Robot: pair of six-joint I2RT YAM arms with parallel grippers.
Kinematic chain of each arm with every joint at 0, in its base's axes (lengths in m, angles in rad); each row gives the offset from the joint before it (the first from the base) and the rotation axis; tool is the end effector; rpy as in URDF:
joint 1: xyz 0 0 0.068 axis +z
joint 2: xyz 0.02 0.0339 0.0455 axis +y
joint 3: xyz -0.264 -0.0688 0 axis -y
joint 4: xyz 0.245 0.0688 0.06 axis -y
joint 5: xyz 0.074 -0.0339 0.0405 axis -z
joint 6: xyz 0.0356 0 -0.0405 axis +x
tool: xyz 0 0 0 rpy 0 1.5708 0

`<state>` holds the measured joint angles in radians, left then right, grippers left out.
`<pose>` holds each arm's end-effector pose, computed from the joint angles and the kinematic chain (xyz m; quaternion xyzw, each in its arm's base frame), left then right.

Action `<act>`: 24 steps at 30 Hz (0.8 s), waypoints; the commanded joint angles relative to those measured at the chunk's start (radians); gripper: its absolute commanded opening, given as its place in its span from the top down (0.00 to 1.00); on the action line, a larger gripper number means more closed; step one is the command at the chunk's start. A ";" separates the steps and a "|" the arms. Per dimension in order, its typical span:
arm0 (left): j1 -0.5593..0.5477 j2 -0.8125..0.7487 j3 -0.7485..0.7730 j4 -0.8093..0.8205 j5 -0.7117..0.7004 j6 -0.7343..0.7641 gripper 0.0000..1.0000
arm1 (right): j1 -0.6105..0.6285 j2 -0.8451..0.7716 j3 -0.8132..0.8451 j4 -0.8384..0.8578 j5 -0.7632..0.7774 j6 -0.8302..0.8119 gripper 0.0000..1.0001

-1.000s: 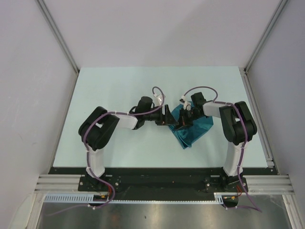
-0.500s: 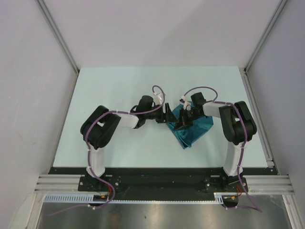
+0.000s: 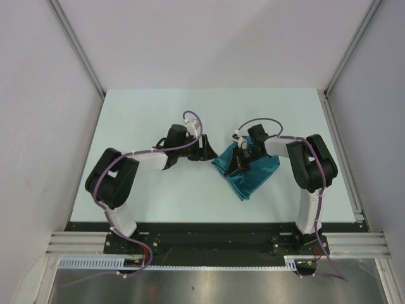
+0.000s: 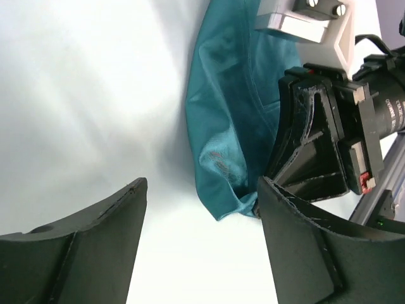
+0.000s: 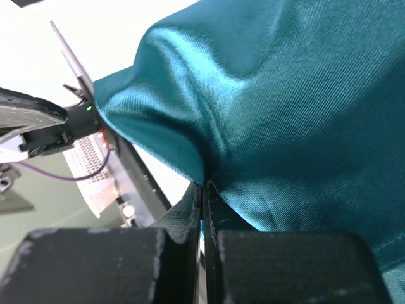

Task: Fold the napkin, place the utensils inside, and roll it up
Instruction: Roll the napkin with the utensil

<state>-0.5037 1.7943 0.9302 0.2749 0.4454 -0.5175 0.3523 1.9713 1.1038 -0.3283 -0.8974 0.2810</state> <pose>0.3179 -0.1927 0.1646 0.0982 0.8609 -0.3946 0.3059 0.3305 0.1512 0.1190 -0.1124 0.8818 0.4573 0.0269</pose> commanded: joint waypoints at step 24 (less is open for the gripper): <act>-0.048 -0.161 -0.177 0.077 0.096 0.031 0.30 | -0.038 0.120 0.044 0.014 -0.147 0.049 1.00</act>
<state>-0.5133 1.6115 0.7380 0.3073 0.5125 -0.4953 0.3229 2.0727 1.1225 -0.3168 -1.0229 0.3260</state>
